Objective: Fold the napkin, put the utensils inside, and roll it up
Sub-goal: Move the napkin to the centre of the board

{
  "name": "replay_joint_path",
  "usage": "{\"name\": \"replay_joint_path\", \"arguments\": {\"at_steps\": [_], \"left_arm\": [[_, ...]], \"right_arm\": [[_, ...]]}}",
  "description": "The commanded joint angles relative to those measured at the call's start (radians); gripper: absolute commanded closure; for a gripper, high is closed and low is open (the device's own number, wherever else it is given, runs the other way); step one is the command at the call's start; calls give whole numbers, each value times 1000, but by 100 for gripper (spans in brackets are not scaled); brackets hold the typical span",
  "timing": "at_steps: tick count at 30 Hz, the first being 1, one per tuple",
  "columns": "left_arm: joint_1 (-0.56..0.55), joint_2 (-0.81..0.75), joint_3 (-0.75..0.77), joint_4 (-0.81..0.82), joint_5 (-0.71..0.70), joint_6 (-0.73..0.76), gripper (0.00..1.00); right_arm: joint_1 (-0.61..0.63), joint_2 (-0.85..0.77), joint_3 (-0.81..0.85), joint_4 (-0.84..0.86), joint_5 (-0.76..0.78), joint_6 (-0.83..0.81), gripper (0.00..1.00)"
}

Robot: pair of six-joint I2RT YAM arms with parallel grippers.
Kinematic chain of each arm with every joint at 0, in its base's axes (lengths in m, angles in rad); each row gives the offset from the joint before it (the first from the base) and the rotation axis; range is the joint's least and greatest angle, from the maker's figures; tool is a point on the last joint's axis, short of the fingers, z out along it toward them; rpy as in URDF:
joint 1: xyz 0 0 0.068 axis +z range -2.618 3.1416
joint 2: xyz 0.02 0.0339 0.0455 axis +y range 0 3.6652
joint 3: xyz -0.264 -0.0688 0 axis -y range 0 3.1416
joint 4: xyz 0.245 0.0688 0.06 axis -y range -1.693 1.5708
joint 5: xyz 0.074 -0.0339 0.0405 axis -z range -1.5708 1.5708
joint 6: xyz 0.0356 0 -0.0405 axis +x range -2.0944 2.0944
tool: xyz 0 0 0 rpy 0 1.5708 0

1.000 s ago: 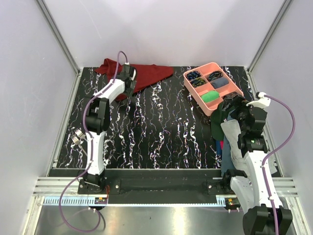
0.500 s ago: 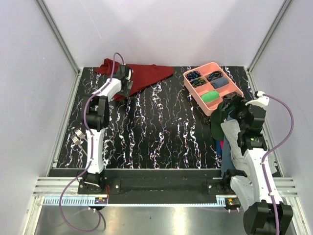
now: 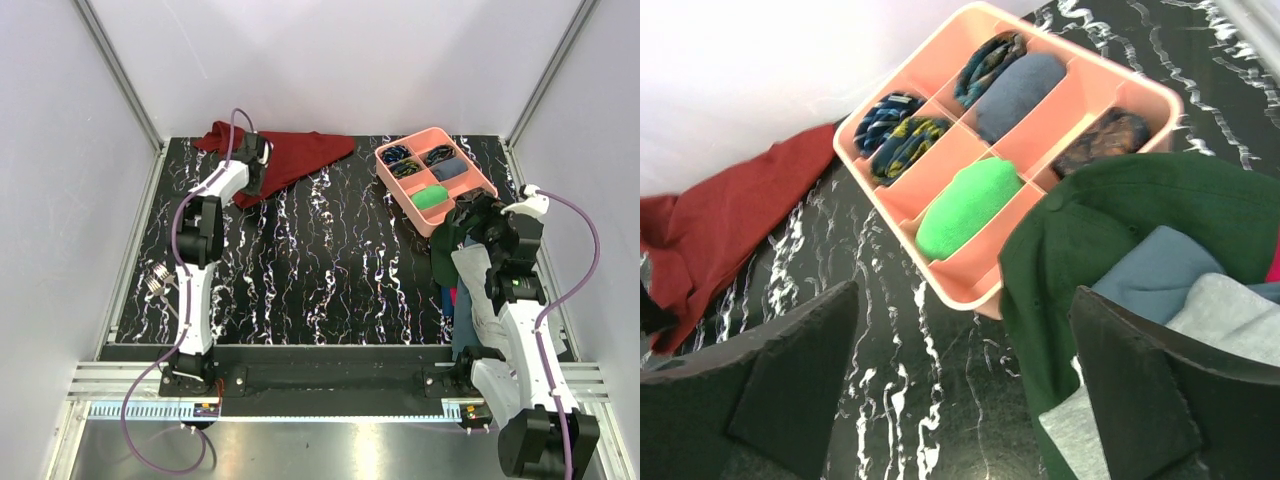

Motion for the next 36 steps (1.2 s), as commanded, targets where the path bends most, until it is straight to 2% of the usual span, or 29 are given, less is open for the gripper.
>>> {"name": "replay_joint_path", "arguments": {"at_steps": [1, 3, 4, 6, 7, 8, 9, 10, 13, 14, 16, 21, 28, 36], "left_arm": [[3, -280, -100, 18, -2, -128, 100], [3, -377, -178, 50, 21, -218, 100], [3, -482, -261, 63, 27, -246, 100], [4, -598, -367, 110, 32, -312, 100], [7, -715, -474, 130, 33, -328, 100], [12, -777, -525, 145, 35, -340, 100], [36, -837, -566, 158, 44, -364, 100], [53, -953, -653, 159, 56, -378, 100], [163, -1168, -775, 159, 177, -426, 100], [186, -1215, -847, 156, 206, -427, 100], [234, -1319, -892, 118, 222, -402, 100], [260, -1437, -1011, 69, 188, -348, 100], [263, -1460, -1059, 93, 150, -314, 100], [263, -1456, -1056, 95, 179, -306, 100]], "right_arm": [[2, 43, 74, 14, -98, -37, 8], [4, 86, 94, 15, -177, -33, 13], [7, 106, 103, 15, -205, -27, 14], [56, 159, 131, 3, -240, -25, 15], [86, 179, 143, 3, -231, -40, 16], [132, 220, 157, -49, -214, -51, 16], [230, 242, 183, -61, -163, -59, 15], [270, 267, 195, -69, -149, -62, 15], [395, 368, 232, -59, -165, -5, 15], [421, 429, 245, -51, -170, 4, 15], [496, 495, 301, -52, -164, 13, 15], [567, 742, 454, -28, -220, 78, 16], [645, 1049, 645, -29, -175, 101, 20], [671, 1239, 808, -88, -182, 93, 27]]}}
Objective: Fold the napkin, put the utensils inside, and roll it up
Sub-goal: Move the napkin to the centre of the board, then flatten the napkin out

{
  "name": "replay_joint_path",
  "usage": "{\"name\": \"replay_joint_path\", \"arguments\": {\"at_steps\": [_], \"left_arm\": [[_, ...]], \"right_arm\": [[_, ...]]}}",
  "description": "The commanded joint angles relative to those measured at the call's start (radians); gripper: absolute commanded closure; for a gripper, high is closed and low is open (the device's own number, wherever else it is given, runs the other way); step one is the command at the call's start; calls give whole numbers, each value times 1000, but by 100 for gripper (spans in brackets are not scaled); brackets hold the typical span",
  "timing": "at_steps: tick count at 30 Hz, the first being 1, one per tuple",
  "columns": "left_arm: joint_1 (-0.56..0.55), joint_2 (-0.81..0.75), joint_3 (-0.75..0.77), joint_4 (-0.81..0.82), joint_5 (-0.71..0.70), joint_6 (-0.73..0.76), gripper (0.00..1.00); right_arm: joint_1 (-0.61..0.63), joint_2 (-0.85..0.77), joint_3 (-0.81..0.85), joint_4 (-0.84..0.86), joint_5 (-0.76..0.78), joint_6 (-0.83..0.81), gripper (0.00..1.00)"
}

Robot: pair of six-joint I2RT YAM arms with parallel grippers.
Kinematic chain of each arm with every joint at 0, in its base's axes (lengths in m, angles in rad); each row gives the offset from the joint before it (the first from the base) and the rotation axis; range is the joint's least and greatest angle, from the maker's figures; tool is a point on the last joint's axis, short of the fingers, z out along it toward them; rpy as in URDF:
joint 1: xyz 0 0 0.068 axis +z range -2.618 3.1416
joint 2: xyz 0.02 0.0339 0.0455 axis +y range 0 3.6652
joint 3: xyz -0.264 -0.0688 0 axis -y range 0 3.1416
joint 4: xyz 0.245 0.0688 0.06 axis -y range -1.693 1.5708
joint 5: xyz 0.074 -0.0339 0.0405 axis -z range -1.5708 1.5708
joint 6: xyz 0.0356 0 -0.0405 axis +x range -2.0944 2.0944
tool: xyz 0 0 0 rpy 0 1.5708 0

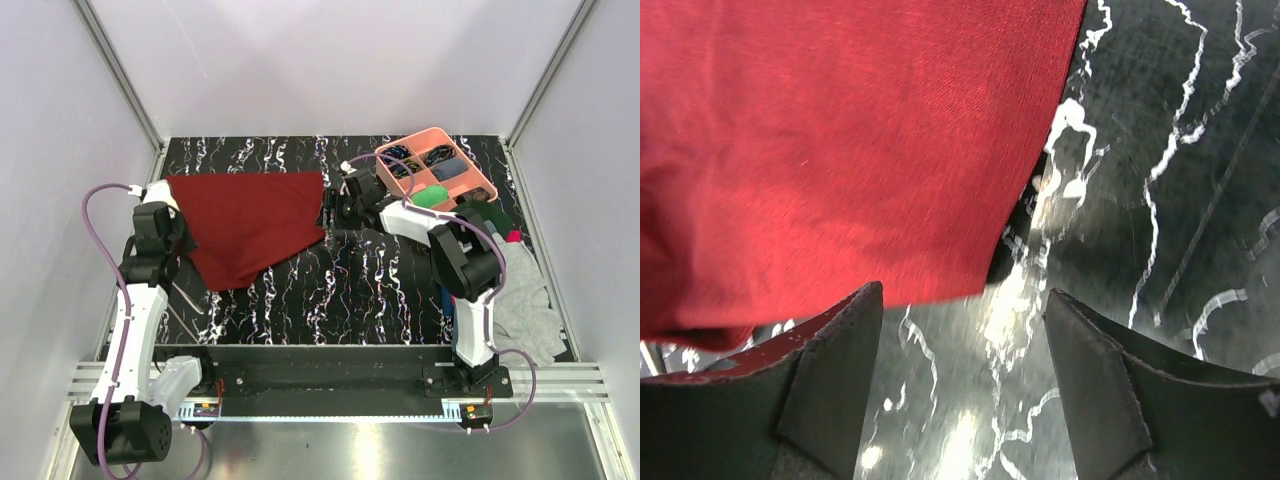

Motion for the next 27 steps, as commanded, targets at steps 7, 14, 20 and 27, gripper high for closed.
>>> {"name": "replay_joint_path", "arguments": {"at_steps": [7, 14, 20, 27], "left_arm": [[4, -31, 4, 52, 25, 20, 100], [8, -45, 7, 51, -19, 14, 100], [50, -80, 8, 43, -101, 11, 100], [79, -99, 14, 31, -194, 8, 100]], "right_arm": [[30, 138, 140, -72, -11, -1, 32], [25, 117, 221, -123, -59, -58, 98], [-27, 13, 488, -276, 47, -192, 100], [-61, 58, 746, -293, 144, -252, 100]]}}
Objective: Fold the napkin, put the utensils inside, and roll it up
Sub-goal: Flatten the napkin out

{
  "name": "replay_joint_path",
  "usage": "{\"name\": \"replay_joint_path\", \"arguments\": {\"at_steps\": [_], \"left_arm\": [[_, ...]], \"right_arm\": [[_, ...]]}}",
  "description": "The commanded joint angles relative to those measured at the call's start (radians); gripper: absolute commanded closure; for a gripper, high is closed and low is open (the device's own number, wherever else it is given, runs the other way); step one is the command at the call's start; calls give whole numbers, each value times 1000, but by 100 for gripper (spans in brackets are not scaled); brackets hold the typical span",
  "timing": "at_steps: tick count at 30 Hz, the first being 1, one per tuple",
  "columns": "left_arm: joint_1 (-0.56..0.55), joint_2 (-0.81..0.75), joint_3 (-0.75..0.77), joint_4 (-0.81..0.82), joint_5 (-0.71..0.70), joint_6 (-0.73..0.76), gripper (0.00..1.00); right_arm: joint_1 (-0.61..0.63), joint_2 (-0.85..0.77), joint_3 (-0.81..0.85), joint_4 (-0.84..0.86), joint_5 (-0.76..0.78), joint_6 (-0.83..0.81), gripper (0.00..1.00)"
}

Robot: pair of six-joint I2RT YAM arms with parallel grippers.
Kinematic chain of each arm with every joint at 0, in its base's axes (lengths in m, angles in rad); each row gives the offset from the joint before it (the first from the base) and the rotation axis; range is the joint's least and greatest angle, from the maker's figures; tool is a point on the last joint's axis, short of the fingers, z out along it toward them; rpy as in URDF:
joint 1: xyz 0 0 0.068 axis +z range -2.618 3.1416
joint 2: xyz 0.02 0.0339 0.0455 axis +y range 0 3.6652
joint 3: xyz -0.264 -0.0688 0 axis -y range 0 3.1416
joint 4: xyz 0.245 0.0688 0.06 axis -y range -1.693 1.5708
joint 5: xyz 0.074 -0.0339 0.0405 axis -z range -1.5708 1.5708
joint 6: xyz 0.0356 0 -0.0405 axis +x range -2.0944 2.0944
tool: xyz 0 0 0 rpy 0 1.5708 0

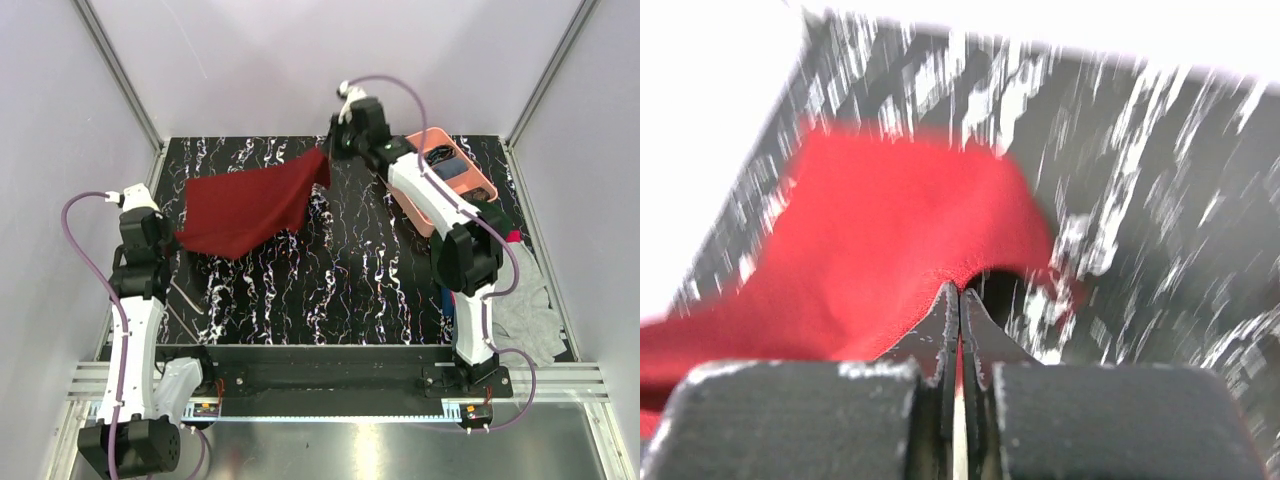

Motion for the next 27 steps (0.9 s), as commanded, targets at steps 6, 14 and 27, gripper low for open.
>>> {"name": "replay_joint_path", "arguments": {"at_steps": [6, 14, 27], "left_arm": [[17, -2, 2, 33, -31, 2, 100], [16, 41, 0, 35, 65, 1, 100], [16, 64, 4, 35, 108, -1, 100]], "right_arm": [[-28, 55, 189, -150, 66, -22, 33], [-8, -109, -366, -1, -45, 101, 35], [266, -263, -704, 22, 56, 181, 39]]}}
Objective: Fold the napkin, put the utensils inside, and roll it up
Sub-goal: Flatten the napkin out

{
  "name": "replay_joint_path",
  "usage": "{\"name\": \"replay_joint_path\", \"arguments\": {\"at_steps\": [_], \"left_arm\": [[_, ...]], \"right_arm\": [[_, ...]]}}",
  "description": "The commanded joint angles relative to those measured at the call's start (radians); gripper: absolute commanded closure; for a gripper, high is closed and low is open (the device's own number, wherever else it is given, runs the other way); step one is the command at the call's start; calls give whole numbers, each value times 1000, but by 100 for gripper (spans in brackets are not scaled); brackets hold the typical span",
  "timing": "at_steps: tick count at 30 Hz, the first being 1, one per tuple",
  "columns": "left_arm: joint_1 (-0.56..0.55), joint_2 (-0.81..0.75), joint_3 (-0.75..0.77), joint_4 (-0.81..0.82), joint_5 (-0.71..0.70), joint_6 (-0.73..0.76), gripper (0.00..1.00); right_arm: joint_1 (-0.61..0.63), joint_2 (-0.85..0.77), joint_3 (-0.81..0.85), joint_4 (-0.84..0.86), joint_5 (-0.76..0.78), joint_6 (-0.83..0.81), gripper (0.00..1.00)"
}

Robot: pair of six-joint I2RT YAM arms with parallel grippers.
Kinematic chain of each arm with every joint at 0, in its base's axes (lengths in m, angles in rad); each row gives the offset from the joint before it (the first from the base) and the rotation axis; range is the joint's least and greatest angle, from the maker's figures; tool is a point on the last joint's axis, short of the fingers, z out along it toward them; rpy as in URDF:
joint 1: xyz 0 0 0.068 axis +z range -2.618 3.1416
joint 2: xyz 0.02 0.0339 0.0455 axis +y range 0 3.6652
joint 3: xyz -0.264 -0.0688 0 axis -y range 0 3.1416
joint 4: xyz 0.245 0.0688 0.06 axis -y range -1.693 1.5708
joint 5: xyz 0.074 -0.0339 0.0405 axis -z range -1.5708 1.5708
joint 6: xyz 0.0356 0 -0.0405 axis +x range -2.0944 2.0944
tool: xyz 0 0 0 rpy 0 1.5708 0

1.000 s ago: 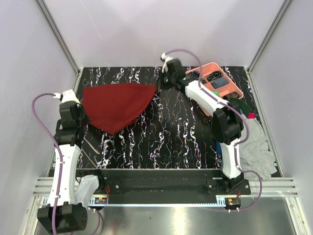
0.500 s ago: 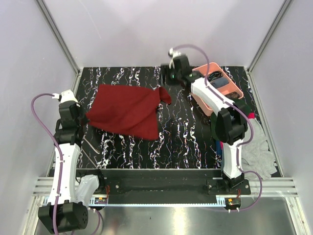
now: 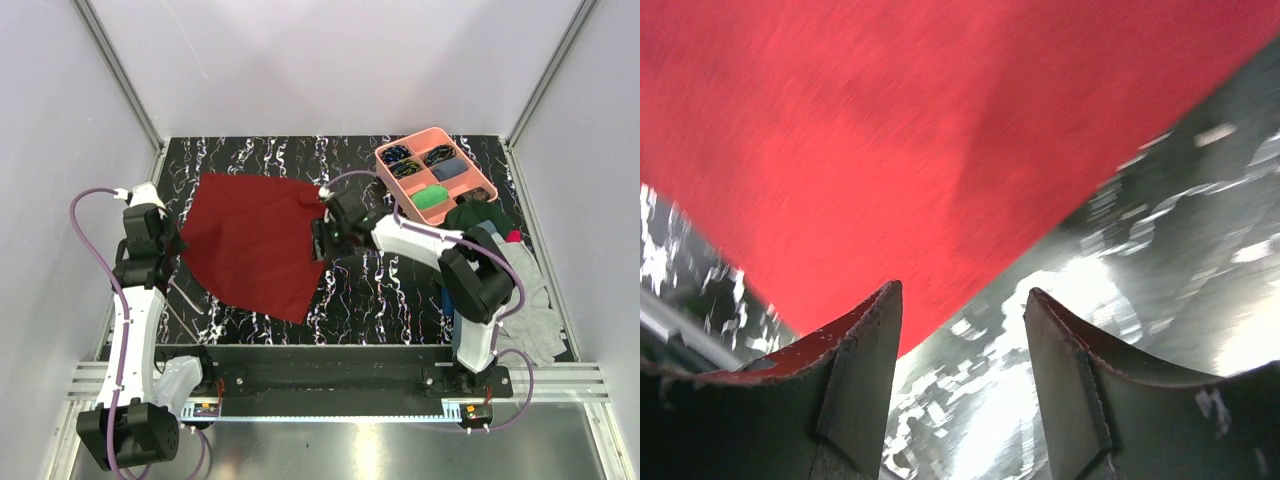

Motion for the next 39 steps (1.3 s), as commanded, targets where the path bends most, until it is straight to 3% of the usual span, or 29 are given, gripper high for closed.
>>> {"name": "replay_joint_path", "arguments": {"at_steps": [1, 7, 11, 16, 28, 39], "left_arm": [[6, 1, 4, 34, 39, 0, 100], [6, -2, 2, 34, 30, 1, 100], [7, -2, 0, 34, 25, 1, 100], [6, -2, 0, 34, 25, 1, 100], [6, 0, 5, 34, 44, 0, 100], [3, -15, 0, 34, 63, -5, 100]], "right_arm": [[87, -67, -58, 33, 87, 37, 39], [86, -20, 37, 6, 177, 4, 34], [83, 38, 128, -27, 127, -4, 33], [101, 46, 120, -31, 99, 7, 35], [322, -37, 11, -86, 113, 79, 33], [454, 12, 34, -206, 328, 171, 34]]}}
